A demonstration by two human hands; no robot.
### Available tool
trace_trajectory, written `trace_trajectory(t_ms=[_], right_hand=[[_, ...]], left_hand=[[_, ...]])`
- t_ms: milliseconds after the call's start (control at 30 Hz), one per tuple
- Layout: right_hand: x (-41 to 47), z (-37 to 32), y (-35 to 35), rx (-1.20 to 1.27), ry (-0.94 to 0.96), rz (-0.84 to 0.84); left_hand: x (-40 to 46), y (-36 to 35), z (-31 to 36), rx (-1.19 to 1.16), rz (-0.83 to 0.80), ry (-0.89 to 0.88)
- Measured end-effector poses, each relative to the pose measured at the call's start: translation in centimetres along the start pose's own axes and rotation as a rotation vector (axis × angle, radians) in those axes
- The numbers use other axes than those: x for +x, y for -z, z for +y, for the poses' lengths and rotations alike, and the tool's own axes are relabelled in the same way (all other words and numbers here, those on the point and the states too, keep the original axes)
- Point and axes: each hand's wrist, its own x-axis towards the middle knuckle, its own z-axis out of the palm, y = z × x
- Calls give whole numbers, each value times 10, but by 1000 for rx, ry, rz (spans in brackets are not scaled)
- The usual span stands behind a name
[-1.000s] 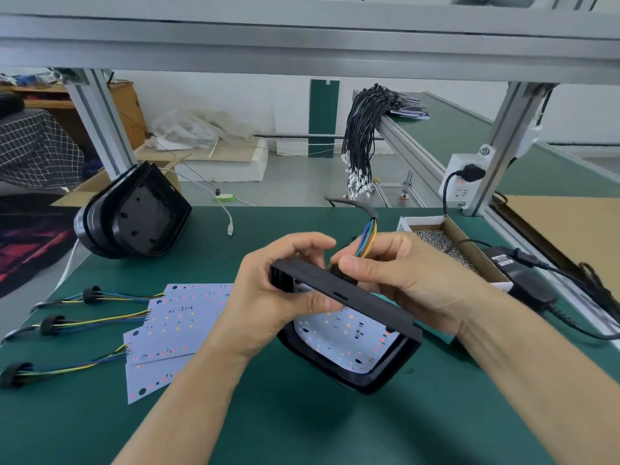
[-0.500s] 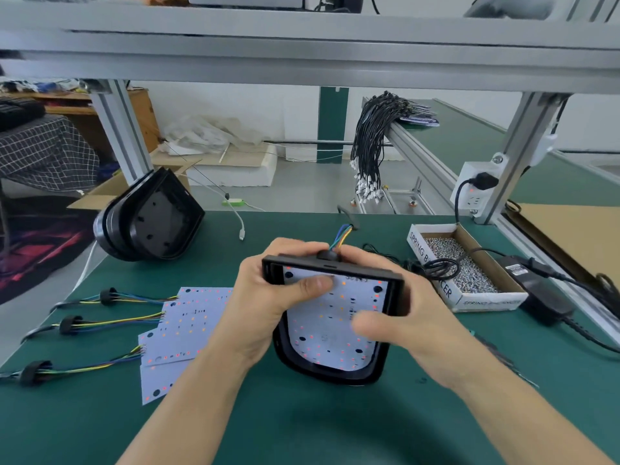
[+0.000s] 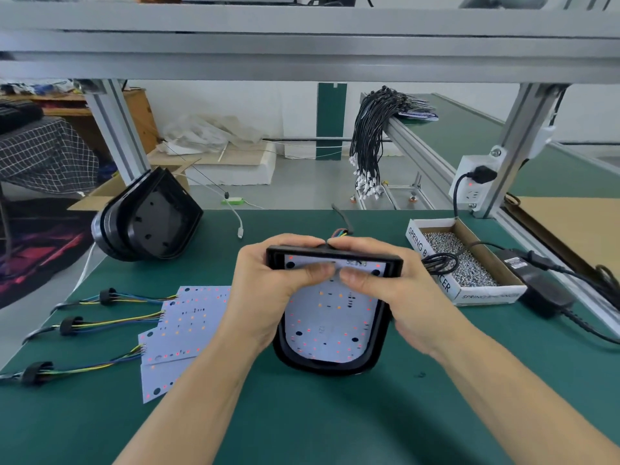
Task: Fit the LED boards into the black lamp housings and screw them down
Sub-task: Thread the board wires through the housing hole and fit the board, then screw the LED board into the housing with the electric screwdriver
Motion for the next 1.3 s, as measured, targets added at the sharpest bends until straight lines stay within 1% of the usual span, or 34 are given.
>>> trace_trajectory(t_ms=[67, 233, 300, 367, 400, 467, 567, 600, 633, 667, 700, 733, 767, 800, 867, 900, 1033, 1100, 1133, 1167, 1200, 1300], right_hand=[[7, -1, 2, 35, -79, -18], [27, 2, 6, 2, -274, 2], [40, 9, 9, 62, -441, 22], [49, 14, 10, 107, -621, 16], [52, 18, 11, 107, -677, 10], [52, 28, 13, 111, -718, 6], [39, 42, 18, 58, -689, 27], [32, 44, 21, -18, -656, 61], [25, 45, 26, -152, -610, 107], [18, 44, 34, -360, -549, 155], [11, 43, 44, -618, -481, 182], [4, 40, 54, -870, -430, 166], [-3, 37, 62, -1073, -419, 114], [-8, 34, 69, -1221, -460, 45], [-14, 35, 78, -1409, -584, -91], [-14, 38, 81, -1448, -620, -140], [-5, 41, 86, -1388, -649, -189], [-2, 39, 94, -1361, -636, -206], [-1, 37, 98, -1315, -618, -187], [-1, 32, 102, -1217, -601, -152], [-1, 26, 105, -1051, -591, -115], [-3, 3, 116, -358, -535, -45]], left_hand=[[4, -1, -1, -13, 27, 64], [16, -4, -9, -32, 126, 297], [26, -4, -13, -28, 168, 400], [37, -3, -18, -21, 204, 555], [42, -1, -22, -11, 216, 631], [51, 4, -31, 16, 227, 745], [55, 12, -47, 60, 243, 805], [54, 15, -51, 82, 259, 792], [52, 17, -56, 114, 274, 761], [50, 20, -62, 158, 283, 718], [48, 22, -67, 208, 278, 667], [46, 24, -70, 264, 264, 619], [45, 24, -73, 338, 248, 583], [45, 24, -73, 432, 242, 558], [44, 22, -73, 575, 255, 535], [43, 21, -72, 585, 253, 527], [31, 23, -73, 443, 186, 550], [25, 26, -73, 425, 141, 550], [24, 27, -73, 426, 129, 538], [22, 28, -73, 425, 124, 526], [21, 27, -73, 421, 127, 518], [19, 26, -73, 408, 152, 511]])
